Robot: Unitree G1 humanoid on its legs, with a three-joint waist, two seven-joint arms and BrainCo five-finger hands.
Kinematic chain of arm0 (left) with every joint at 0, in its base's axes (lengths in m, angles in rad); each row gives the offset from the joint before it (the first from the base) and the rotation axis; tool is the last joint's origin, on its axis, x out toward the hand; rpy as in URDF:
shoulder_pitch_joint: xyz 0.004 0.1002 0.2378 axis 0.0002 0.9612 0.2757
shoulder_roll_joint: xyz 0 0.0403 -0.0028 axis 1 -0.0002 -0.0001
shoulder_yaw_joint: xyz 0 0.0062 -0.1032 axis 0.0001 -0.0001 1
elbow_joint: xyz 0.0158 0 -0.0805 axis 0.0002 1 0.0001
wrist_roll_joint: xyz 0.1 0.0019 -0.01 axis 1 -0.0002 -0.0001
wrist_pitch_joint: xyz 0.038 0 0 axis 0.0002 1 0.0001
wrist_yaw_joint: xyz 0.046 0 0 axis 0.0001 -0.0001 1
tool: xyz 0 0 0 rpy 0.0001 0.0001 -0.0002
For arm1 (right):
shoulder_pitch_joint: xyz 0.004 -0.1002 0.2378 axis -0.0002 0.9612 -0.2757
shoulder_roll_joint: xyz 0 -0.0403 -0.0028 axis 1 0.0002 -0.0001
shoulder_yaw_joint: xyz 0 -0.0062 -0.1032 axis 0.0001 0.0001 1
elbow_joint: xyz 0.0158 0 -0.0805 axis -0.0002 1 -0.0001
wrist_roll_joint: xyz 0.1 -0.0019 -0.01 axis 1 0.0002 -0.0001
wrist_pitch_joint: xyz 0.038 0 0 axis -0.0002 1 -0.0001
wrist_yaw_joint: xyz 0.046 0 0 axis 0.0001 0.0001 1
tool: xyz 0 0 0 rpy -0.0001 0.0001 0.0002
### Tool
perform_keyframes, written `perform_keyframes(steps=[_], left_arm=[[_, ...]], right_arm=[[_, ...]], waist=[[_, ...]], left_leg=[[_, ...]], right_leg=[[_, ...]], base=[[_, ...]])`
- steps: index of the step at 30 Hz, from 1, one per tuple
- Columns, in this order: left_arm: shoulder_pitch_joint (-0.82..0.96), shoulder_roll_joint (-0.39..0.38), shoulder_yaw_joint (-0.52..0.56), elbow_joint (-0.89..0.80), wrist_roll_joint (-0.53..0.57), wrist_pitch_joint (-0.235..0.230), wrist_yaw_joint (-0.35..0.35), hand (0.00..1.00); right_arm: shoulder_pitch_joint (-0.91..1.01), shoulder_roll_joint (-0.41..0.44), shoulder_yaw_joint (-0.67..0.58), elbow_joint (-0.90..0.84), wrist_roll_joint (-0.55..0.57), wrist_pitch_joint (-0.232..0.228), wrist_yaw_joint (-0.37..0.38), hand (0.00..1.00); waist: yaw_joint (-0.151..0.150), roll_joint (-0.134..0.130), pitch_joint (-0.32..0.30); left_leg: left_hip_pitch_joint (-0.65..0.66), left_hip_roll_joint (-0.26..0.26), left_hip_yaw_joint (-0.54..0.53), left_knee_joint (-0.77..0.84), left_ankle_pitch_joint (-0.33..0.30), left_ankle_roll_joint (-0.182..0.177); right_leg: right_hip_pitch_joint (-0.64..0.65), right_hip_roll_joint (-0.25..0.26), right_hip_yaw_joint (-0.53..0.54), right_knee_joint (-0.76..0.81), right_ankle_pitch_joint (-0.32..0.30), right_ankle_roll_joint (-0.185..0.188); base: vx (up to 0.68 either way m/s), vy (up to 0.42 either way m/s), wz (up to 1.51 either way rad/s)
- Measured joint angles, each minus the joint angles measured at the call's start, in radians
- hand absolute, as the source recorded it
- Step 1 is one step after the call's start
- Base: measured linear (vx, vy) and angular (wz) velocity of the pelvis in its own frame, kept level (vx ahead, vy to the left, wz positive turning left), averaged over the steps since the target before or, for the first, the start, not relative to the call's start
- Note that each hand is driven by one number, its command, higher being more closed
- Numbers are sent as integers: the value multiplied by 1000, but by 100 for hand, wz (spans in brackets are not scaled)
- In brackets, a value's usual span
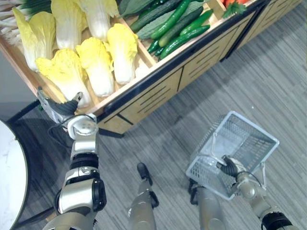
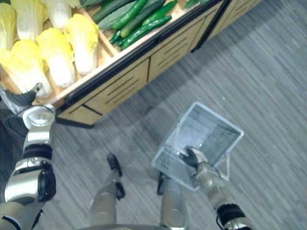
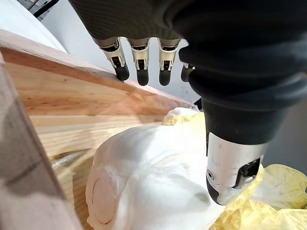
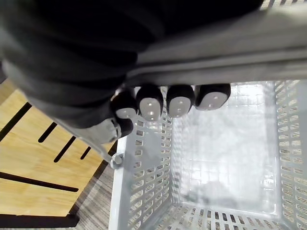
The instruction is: Pick vegetable in the basket
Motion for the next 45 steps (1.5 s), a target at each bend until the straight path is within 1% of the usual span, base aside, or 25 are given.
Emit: perform_keyframes(steps=[6,8,10,19,24,27,28,29,30,31,32,34,41,45], left_arm=[[-35,16,-1,42,3,5,4,0],[-45,30,-2,66,36,7,4,0],[-54,30,-3,74,42,14,4,0],[-58,30,-22,66,43,12,8,0],[-58,34,-22,65,43,13,14,0],[-58,46,-23,65,43,12,15,0],[-58,50,-27,67,42,12,11,0],[-68,50,-39,83,35,14,-31,0],[-75,46,-47,91,31,13,-47,0],[-86,33,-63,99,29,12,-62,0],[-87,24,-63,92,32,3,-51,0],[-90,26,-74,94,32,3,-60,0],[-87,23,-100,96,30,-10,-61,0],[-84,21,-107,96,30,-17,-62,0]], right_arm=[[-3,0,2,0,2,-2,-5,100],[-11,0,8,0,10,-2,-5,100],[-11,0,9,1,23,-2,-5,100],[-19,3,20,1,28,-2,-8,100],[-23,11,20,0,28,-2,-9,100],[-30,19,20,0,28,-2,-9,100],[-30,21,20,0,28,-2,-9,100],[-30,21,23,0,28,-2,-9,100],[-30,21,26,-2,28,-2,-9,100],[-31,26,29,-6,28,-3,-10,100],[-26,34,29,-13,28,-3,-11,100],[-19,39,30,-21,28,-3,-11,100],[-20,40,47,-22,27,-4,-12,100],[-20,43,49,-22,27,-4,-12,100]], waist=[[1,-4,2],[0,-8,5],[0,-8,5],[1,-14,8],[2,-17,10],[3,-21,12],[1,-22,12],[0,-26,15],[0,-32,18],[-1,-45,24],[-2,-54,29],[-1,-55,29],[0,-55,29],[0,-55,29]], left_leg=[[-4,2,4,-1,-6,-7],[-6,4,11,-1,-8,-9],[-6,5,21,-1,-11,-14],[-6,4,30,-1,-13,-13],[-5,4,47,-1,-15,-9],[-6,5,63,-1,-21,-8],[-6,4,69,-1,-26,-1],[-6,3,75,-1,-27,-1],[-6,3,79,-1,-28,-1],[-7,2,85,-1,-29,-1],[-10,0,86,-1,-30,0],[-11,-4,87,-1,-28,2],[-9,-6,84,-1,-23,8],[-8,-6,81,-1,-23,8]], right_leg=[[-13,0,5,10,0,0],[-21,2,12,11,2,3],[-21,2,13,11,2,4],[-24,1,19,9,5,8],[-24,1,34,-13,24,13],[-24,4,49,-41,45,16],[-23,4,54,-49,51,20],[-21,4,58,-61,61,22],[-21,4,61,-68,66,21],[-21,4,68,-81,75,24],[-20,4,70,-90,82,26],[-18,0,70,-95,84,27],[-14,-2,68,-98,85,28],[4,0,65,-130,104,27]], base=[[6,-8,-2],[13,-27,-9],[9,-12,-2],[39,-24,-1],[41,-21,-8],[24,-12,-16],[17,-5,-15],[18,-5,-14],[22,-6,-16],[26,-6,-14],[37,-10,-9],[41,-9,2],[48,-19,1],[19,-7,0]])
